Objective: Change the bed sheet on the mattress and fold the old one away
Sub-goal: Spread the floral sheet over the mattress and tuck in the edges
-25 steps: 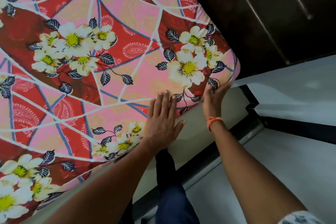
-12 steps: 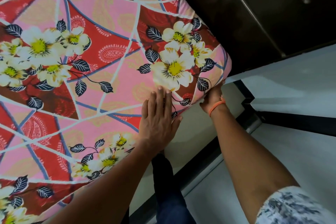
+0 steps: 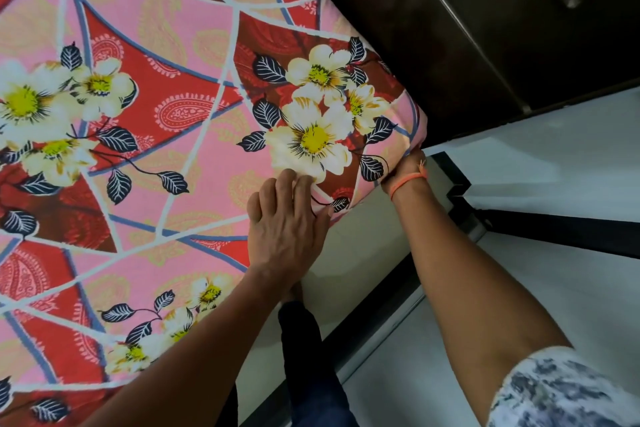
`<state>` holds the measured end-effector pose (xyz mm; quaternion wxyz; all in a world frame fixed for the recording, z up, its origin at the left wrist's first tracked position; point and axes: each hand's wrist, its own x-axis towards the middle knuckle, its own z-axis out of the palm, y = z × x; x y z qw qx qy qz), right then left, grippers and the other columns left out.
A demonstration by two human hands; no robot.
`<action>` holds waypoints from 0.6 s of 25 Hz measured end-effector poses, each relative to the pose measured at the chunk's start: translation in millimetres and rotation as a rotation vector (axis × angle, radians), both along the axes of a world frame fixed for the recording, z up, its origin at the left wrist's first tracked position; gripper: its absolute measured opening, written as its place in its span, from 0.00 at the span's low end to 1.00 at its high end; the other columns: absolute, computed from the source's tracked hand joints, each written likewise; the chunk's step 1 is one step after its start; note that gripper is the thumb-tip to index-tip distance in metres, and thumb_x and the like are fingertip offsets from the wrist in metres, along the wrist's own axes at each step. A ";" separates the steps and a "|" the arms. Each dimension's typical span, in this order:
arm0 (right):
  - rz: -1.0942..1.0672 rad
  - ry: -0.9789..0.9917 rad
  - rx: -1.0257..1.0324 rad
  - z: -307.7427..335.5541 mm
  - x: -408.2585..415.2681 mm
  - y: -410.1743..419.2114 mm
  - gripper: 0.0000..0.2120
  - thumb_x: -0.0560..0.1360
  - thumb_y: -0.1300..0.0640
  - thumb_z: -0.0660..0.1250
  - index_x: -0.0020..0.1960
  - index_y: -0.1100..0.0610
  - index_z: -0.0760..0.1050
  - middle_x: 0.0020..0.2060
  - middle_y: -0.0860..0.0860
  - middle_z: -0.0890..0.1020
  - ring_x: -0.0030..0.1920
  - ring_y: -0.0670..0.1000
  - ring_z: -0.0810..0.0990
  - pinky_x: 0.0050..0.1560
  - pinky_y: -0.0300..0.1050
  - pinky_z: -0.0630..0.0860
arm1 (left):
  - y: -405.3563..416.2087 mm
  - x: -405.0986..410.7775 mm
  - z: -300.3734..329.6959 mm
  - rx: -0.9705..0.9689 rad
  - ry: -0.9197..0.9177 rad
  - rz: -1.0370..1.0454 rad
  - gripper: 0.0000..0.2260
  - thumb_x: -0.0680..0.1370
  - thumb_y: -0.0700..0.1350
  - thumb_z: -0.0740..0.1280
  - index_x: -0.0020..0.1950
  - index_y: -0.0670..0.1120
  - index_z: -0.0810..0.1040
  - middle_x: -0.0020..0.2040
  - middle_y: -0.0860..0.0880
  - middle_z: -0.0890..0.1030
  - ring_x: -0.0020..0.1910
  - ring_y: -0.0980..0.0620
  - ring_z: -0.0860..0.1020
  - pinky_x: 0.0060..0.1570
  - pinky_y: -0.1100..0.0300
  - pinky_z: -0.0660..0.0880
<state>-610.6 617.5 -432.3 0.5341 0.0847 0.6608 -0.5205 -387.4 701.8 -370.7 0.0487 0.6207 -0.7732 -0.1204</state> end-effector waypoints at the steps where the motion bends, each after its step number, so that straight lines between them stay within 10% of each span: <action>1: 0.028 -0.001 0.030 -2.4 -4.3 -2.0 0.21 0.83 0.47 0.46 0.64 0.52 0.73 0.61 0.57 0.78 0.59 0.62 0.77 0.56 0.58 0.77 | 0.4 -0.1 -0.4 0.003 0.001 -0.001 0.22 0.80 0.59 0.61 0.66 0.44 0.73 0.65 0.43 0.72 0.61 0.41 0.69 0.57 0.46 0.64; 5: 0.249 0.097 0.232 1.5 -21.7 -3.7 0.22 0.83 0.52 0.49 0.73 0.60 0.64 0.69 0.58 0.71 0.67 0.62 0.72 0.57 0.50 0.75 | -1.0 -0.6 -1.1 0.001 -0.015 0.000 0.23 0.80 0.59 0.60 0.66 0.44 0.73 0.65 0.42 0.72 0.62 0.40 0.69 0.58 0.46 0.64; 9: 0.471 0.812 0.460 42.6 -28.7 13.0 0.17 0.82 0.64 0.54 0.66 0.69 0.71 0.64 0.61 0.76 0.61 0.55 0.76 0.42 0.32 0.69 | -0.2 -0.1 -0.7 0.017 -0.008 0.009 0.23 0.80 0.60 0.60 0.66 0.44 0.73 0.65 0.42 0.72 0.62 0.41 0.68 0.59 0.45 0.64; 12: 0.454 1.169 0.010 64.4 -6.5 27.6 0.16 0.81 0.59 0.58 0.67 0.60 0.72 0.64 0.55 0.76 0.61 0.48 0.75 0.58 0.38 0.73 | -1.2 -1.1 -1.3 0.029 -0.009 0.012 0.23 0.79 0.60 0.60 0.66 0.44 0.73 0.65 0.42 0.72 0.63 0.41 0.68 0.59 0.45 0.65; 15: 0.829 1.016 -0.087 50.7 4.4 21.2 0.25 0.84 0.49 0.49 0.79 0.54 0.52 0.78 0.54 0.54 0.77 0.53 0.54 0.74 0.49 0.58 | -1.5 -0.6 -2.0 0.030 -0.005 0.010 0.24 0.80 0.60 0.60 0.66 0.44 0.72 0.65 0.42 0.72 0.62 0.41 0.68 0.59 0.45 0.65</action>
